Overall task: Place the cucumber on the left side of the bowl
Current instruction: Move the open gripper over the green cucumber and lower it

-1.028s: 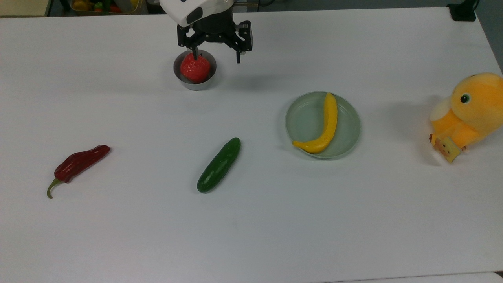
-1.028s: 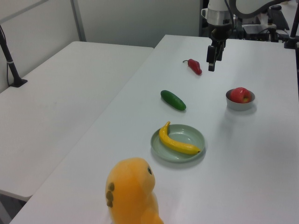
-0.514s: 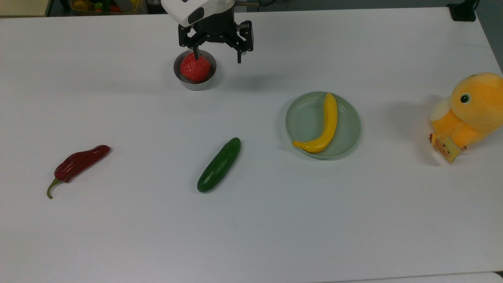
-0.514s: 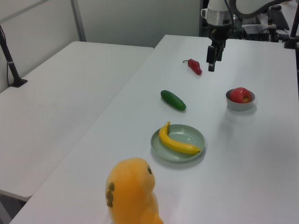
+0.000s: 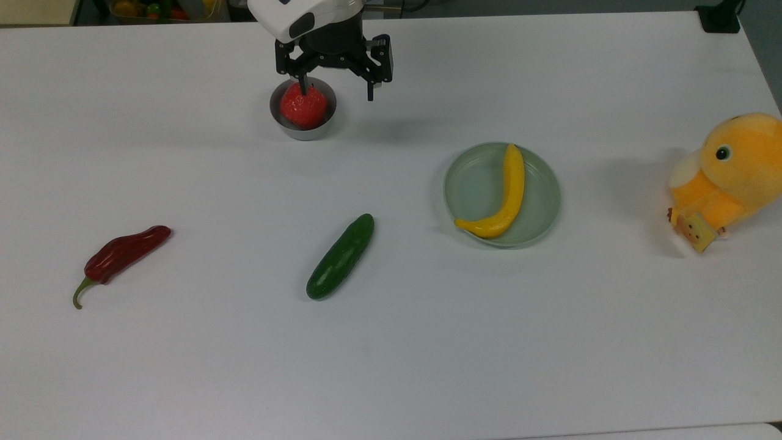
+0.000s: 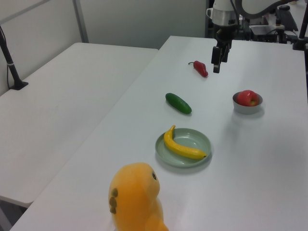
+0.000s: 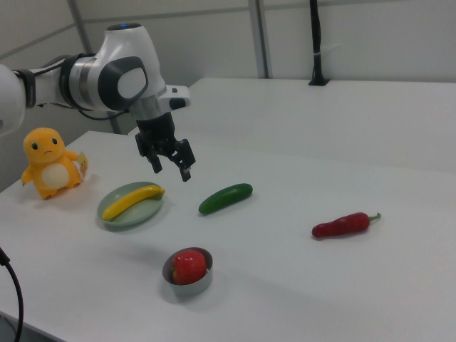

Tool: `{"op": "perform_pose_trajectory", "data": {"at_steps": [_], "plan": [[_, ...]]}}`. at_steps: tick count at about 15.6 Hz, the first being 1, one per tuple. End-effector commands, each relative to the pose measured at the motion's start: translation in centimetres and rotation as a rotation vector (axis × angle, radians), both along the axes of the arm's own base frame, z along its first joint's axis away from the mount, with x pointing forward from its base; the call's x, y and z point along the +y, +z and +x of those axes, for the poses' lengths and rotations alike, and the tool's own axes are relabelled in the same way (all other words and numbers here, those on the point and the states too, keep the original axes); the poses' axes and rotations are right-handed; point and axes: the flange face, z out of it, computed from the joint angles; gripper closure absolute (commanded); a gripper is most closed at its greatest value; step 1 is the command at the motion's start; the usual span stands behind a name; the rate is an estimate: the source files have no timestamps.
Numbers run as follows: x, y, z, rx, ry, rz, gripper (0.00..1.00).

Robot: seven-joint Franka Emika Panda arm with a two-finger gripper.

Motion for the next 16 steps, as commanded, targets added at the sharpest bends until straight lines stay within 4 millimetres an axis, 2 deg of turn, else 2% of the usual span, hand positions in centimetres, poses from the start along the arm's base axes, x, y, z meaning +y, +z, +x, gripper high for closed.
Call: {"op": "perform_pose_trajectory", "data": {"at_steps": [1,4,10,13,14,16], "plan": [[-0.5,0.3,1.5,-0.020,-0.038,0.022,0.00],[-1.3,-0.4,3.8,-0.024,-0.118,0.046,0.00],[-0.6,-3.3,7.6,-0.097,-0.433,0.078,0.00],[0.0,-6.2,8.9,-0.100,-0.528,0.067,0.00],[0.5,-6.8,9.7,-0.111,-0.542,0.067,0.00],[0.9,-9.2,11.2,-0.099,-0.599,0.057,0.00]]}}
